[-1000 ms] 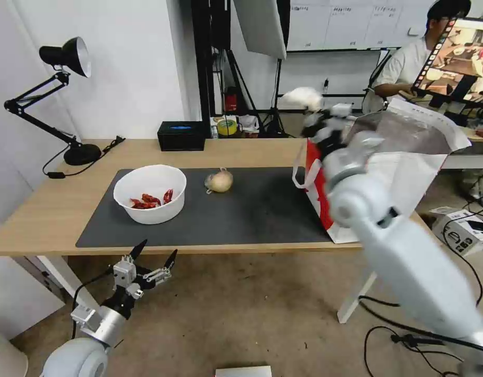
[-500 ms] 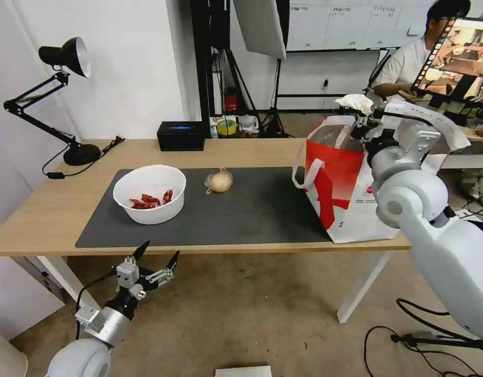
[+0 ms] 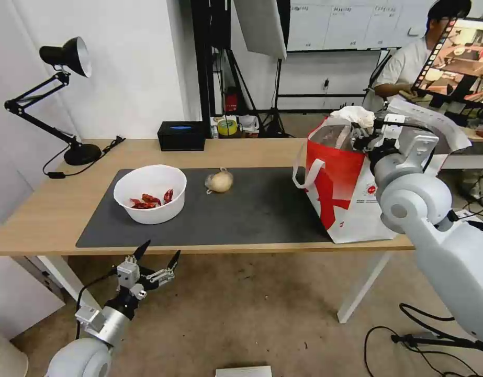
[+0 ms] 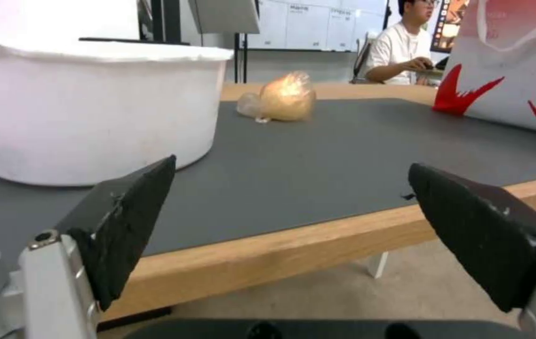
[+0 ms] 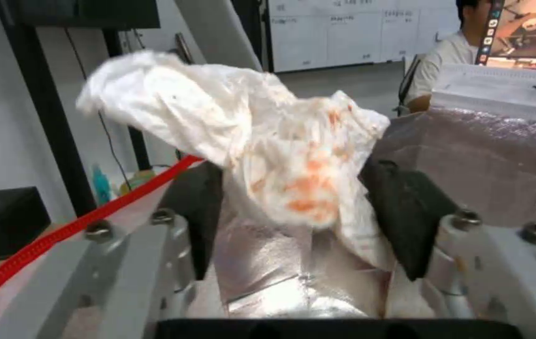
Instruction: Pick up the trash from the table and place it into the takeout bag.
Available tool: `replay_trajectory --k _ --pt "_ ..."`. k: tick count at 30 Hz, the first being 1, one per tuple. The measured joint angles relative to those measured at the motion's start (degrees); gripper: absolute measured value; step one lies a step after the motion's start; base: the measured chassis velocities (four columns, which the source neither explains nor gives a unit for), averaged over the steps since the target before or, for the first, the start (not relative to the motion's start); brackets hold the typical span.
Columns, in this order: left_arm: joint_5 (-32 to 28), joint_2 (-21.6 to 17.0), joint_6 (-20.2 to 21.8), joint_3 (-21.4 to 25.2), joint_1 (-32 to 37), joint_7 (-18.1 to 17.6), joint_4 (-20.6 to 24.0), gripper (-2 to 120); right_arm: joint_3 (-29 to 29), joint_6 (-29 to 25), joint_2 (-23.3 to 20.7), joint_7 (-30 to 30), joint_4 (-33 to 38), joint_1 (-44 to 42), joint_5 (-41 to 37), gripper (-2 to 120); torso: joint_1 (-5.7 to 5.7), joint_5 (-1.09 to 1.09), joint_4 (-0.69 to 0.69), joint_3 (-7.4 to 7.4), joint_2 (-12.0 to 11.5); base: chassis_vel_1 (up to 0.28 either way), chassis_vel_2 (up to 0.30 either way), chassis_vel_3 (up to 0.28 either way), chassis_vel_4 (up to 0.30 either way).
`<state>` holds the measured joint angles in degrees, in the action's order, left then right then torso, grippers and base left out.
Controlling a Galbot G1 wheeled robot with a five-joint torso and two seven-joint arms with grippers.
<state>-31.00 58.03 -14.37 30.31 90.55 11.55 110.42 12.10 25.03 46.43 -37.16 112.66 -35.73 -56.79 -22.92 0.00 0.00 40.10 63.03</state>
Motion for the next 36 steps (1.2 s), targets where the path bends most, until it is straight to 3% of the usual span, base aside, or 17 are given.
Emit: replay_trajectory --k 4,6,13,27,36 --pt "0.0 0.0 0.0 0.0 0.0 0.0 0.0 100 0.0 0.1 -0.1 0.0 0.0 0.0 0.0 64 0.00 0.00 0.00 0.00 0.0 0.000 0.000 0.000 0.000" --pt "0.0 -0.1 0.0 -0.1 0.0 0.0 0.0 100 0.0 0.1 -0.2 0.2 0.1 0.0 0.0 78 0.00 0.00 0.00 0.00 0.0 0.000 0.000 0.000 0.000" --pt "-0.1 -0.4 0.1 -0.1 0.0 0.0 0.2 100 -0.1 0.1 -0.1 0.5 0.2 -0.4 0.0 99 0.00 0.00 0.00 0.00 0.0 0.000 0.000 0.000 0.000" --pt "-0.3 -0.9 0.2 -0.1 -0.2 -0.1 0.3 100 -0.4 -1.5 0.1 3.3 0.5 0.2 -1.2 100 0.00 0.01 0.01 0.00 0.0 0.000 0.000 0.000 0.000" --pt "-0.3 -0.9 0.2 -0.1 -0.2 -0.1 0.3 100 -1.6 -5.4 -0.2 8.5 2.7 1.6 -2.7 100 0.00 -0.02 -0.01 0.00 0.0 0.000 0.000 0.000 0.000"
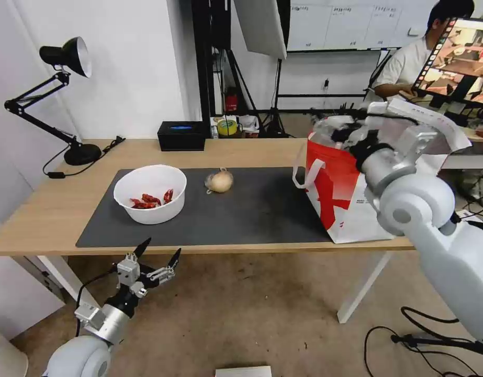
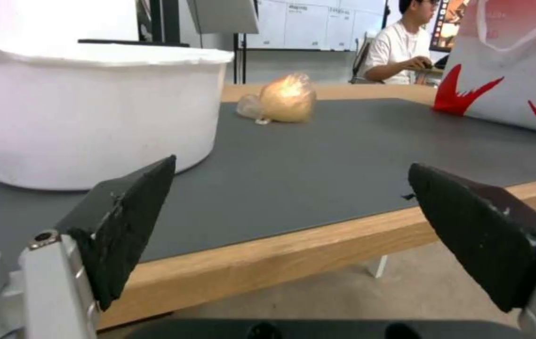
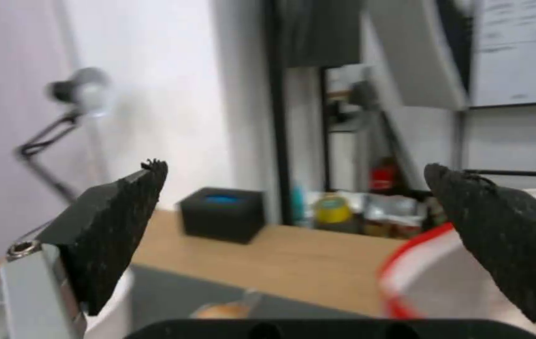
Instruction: Pick up the trash from the table and place it into the takeout bag.
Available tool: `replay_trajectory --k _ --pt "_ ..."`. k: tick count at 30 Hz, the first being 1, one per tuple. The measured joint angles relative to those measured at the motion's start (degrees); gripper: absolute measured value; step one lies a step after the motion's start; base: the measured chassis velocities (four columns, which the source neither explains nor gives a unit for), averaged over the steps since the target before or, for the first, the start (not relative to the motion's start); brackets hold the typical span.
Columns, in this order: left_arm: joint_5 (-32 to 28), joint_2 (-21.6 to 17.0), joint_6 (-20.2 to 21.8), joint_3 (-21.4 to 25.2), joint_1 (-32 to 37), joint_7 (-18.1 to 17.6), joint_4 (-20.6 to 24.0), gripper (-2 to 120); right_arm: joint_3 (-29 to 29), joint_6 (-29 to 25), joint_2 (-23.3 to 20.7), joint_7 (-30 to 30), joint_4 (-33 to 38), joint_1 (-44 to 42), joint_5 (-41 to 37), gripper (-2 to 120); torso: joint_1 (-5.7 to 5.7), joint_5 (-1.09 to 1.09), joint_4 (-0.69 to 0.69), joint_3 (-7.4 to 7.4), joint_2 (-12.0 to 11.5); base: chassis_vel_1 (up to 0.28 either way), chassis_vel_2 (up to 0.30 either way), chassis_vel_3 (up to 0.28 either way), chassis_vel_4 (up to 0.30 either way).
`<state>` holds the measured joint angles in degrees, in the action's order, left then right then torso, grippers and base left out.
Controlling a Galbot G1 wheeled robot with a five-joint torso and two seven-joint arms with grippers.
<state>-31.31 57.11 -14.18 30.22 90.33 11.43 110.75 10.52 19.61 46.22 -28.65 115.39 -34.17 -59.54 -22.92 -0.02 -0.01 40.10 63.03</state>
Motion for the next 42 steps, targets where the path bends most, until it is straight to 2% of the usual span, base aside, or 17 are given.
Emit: replay_trajectory --k 2,4,7,8,10,11,12,14,20,23,24,27,29,30,32,35,42 --pt "0.0 0.0 0.0 0.0 0.0 0.0 0.0 100 -0.2 -0.3 -0.1 0.8 0.4 0.0 -0.1 100 0.00 0.00 0.00 0.00 0.0 0.000 0.000 0.000 0.000" --pt "0.0 0.1 0.0 0.0 0.0 0.0 0.0 100 -0.3 -0.9 -0.6 4.0 1.6 -0.6 -0.3 100 0.00 0.01 0.00 0.00 0.0 0.000 0.000 0.000 0.000" --pt "0.0 0.2 0.0 0.0 0.0 0.0 -0.2 100 -0.6 -2.2 -1.3 11.8 3.1 -2.9 -0.5 100 0.00 0.03 0.02 0.00 0.0 0.000 0.000 0.000 0.000" --pt "0.0 0.2 0.0 0.0 0.0 0.0 -0.2 100 -0.6 -2.2 -1.3 11.8 3.1 -2.9 -0.5 100 0.00 0.03 0.02 0.00 0.0 0.000 0.000 0.000 0.000" --pt "0.0 0.3 -0.1 0.1 0.0 0.0 -0.5 100 -0.8 -2.9 -1.7 17.0 4.5 -5.6 -0.5 100 0.00 0.02 0.01 0.00 0.0 0.000 0.000 0.000 0.000" --pt "0.0 0.3 -0.1 0.1 0.0 0.0 -0.5 100 -0.8 -2.9 -1.7 17.0 4.5 -5.6 -0.5 100 0.00 0.02 0.01 0.00 0.0 0.000 0.000 0.000 0.000" --pt "0.0 0.3 -0.1 0.1 0.0 -0.1 -0.6 100 -0.8 -3.6 -1.9 19.6 5.5 -8.2 0.1 100 0.00 0.02 0.00 0.00 0.0 0.000 0.000 0.000 0.000" --pt "0.0 0.4 -0.2 0.1 -0.2 -0.1 -0.8 100 -1.0 -4.4 -2.3 21.2 7.3 -13.7 3.4 100 0.00 0.03 0.02 0.00 0.0 0.000 0.000 0.000 0.000" --pt "0.0 1.3 -0.6 -0.1 -0.4 0.0 -1.2 100 0.5 -6.3 -3.4 25.6 9.1 -23.1 9.2 100 0.00 0.02 0.02 0.00 0.0 0.000 0.000 0.000 0.000" --pt "0.0 1.4 -0.9 0.0 -0.4 0.0 -1.4 100 1.4 -7.4 -2.5 25.6 9.6 -27.3 12.0 100 0.00 0.01 0.00 0.01 0.0 0.000 0.000 0.000 0.000" --pt "0.0 1.6 -1.1 0.1 -0.3 0.0 -1.4 100 2.3 -9.3 -1.0 25.1 9.9 -31.9 15.5 100 0.00 0.02 0.00 0.00 0.0 0.000 0.000 0.000 0.000" --pt "0.0 1.7 -1.2 0.2 -0.2 0.1 -1.5 100 2.5 -12.3 0.7 23.7 9.9 -35.9 19.2 100 0.00 0.03 0.02 0.00 0.0 0.000 0.000 0.000 0.000" --pt "-0.1 1.7 -1.7 0.4 0.2 0.3 -1.8 100 2.3 -18.2 6.0 17.9 9.2 -43.6 26.9 100 0.01 0.02 0.02 0.00 0.0 0.000 0.000 0.000 0.000" --pt "-0.1 1.7 -1.7 0.4 0.2 0.3 -1.8 100 2.3 -18.2 6.0 17.9 9.2 -43.6 26.9 100 0.01 0.02 0.02 0.00 0.0 0.000 0.000 0.000 0.000" --pt "-0.1 1.7 -1.9 0.5 0.4 0.3 -1.8 100 1.9 -20.1 9.1 14.6 8.4 -46.9 31.0 100 0.01 0.02 0.02 0.00 0.0 0.000 0.000 0.000 0.000" --pt "-0.1 1.8 -2.0 0.5 0.6 0.4 -1.8 100 1.1 -20.8 11.4 12.0 7.4 -49.9 34.1 100 0.01 0.02 0.02 0.00 0.0 0.000 0.000 0.000 0.000" --pt "-0.1 1.9 -2.2 0.6 0.9 0.5 -1.8 100 0.3 -20.0 11.9 9.7 6.4 -50.7 36.5 100 0.00 0.02 0.01 0.00 0.0 0.000 0.000 0.000 0.000"
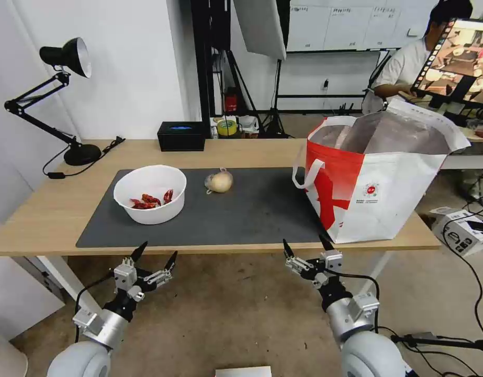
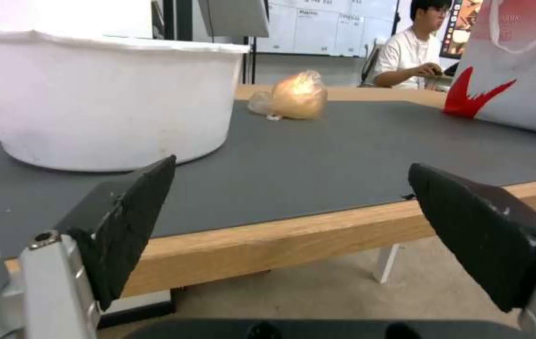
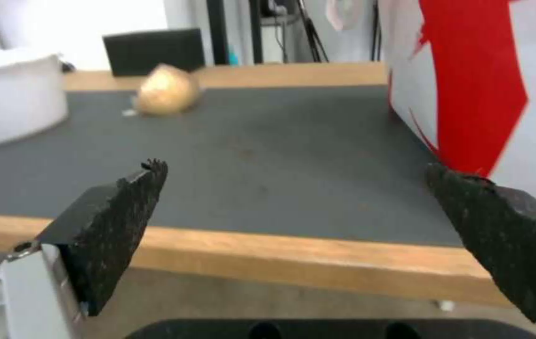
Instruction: Pick up the trash from the table and place it into the takeout bag.
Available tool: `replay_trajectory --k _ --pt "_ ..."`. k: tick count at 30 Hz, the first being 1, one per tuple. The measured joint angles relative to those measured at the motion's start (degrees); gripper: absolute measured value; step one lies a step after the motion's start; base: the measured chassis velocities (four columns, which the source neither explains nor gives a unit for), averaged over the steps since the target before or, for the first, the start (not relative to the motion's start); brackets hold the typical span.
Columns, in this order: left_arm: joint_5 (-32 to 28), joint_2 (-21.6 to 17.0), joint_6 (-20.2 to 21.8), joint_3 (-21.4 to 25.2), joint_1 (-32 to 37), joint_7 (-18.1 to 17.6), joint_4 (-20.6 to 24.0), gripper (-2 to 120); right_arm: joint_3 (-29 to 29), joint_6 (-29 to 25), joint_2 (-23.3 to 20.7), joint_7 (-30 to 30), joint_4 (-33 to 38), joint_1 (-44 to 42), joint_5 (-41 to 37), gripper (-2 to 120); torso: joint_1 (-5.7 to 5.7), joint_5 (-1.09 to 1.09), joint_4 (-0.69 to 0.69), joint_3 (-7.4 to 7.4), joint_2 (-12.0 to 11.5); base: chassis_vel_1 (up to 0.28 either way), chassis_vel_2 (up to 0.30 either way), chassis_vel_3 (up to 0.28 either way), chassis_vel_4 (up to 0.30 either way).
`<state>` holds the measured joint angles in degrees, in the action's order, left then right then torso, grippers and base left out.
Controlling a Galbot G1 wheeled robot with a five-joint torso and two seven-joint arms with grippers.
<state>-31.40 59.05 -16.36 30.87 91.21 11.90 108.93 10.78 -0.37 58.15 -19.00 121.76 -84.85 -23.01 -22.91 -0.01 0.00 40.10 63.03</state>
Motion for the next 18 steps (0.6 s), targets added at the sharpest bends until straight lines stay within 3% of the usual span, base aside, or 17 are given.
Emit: replay_trajectory --k 18 --pt "0.0 -0.2 -0.1 -0.2 0.0 0.2 -0.4 100 -1.6 4.6 -0.6 -2.6 -1.4 0.6 1.0 100 -0.01 0.00 0.00 0.00 0.0 0.000 0.000 0.000 0.000"
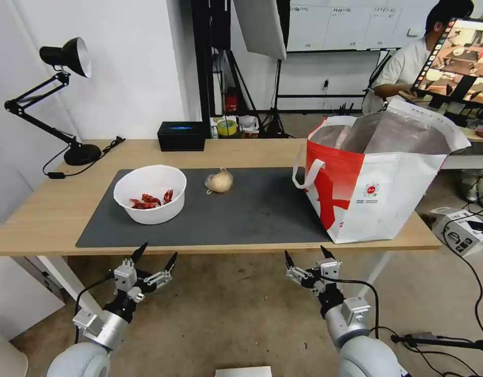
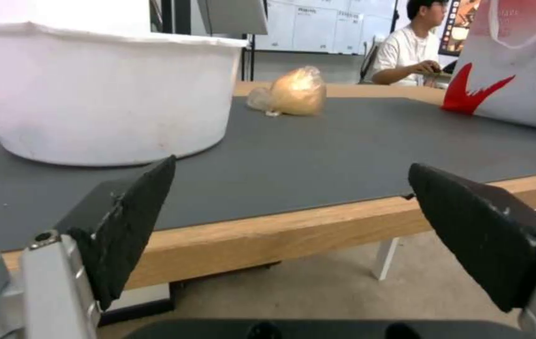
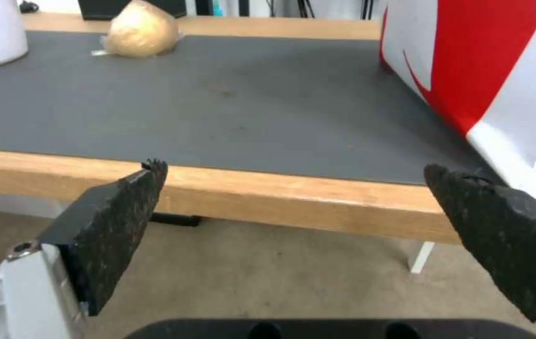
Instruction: Pick up the trash from the table and place it into the takeout bag.
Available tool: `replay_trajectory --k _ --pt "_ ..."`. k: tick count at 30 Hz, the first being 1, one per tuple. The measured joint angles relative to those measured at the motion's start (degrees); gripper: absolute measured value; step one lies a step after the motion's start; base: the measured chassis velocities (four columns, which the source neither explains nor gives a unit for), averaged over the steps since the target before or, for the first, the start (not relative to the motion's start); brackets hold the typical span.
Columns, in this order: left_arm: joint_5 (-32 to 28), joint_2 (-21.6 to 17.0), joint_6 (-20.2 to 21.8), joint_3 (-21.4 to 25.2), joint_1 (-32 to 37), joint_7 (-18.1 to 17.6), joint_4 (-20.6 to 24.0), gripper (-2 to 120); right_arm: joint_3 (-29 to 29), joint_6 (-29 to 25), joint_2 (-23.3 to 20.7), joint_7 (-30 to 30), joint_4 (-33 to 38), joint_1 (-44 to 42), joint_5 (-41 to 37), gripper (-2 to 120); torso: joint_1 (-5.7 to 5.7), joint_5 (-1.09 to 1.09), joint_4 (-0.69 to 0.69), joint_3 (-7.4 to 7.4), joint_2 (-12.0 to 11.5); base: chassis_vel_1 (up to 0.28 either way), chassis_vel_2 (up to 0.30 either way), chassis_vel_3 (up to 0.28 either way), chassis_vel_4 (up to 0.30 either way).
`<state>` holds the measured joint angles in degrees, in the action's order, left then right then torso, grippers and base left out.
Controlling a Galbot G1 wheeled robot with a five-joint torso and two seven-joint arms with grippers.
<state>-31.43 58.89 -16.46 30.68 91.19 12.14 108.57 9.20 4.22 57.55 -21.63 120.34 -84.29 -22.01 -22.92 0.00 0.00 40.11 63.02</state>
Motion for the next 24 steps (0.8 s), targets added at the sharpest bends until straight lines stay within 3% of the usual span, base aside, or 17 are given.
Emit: replay_trajectory --k 20,24 --pt "0.0 0.4 -0.3 0.3 0.2 0.5 -0.6 100 -2.6 1.6 0.2 0.0 -1.3 1.6 0.8 100 0.00 0.00 0.01 0.00 0.0 0.000 0.000 0.000 0.000" --pt "0.3 1.5 -0.5 0.3 0.3 0.9 -0.7 100 -7.4 1.5 -2.1 3.9 -2.2 11.6 -6.4 100 0.00 -0.02 0.00 0.00 0.0 0.000 0.000 0.000 0.000"
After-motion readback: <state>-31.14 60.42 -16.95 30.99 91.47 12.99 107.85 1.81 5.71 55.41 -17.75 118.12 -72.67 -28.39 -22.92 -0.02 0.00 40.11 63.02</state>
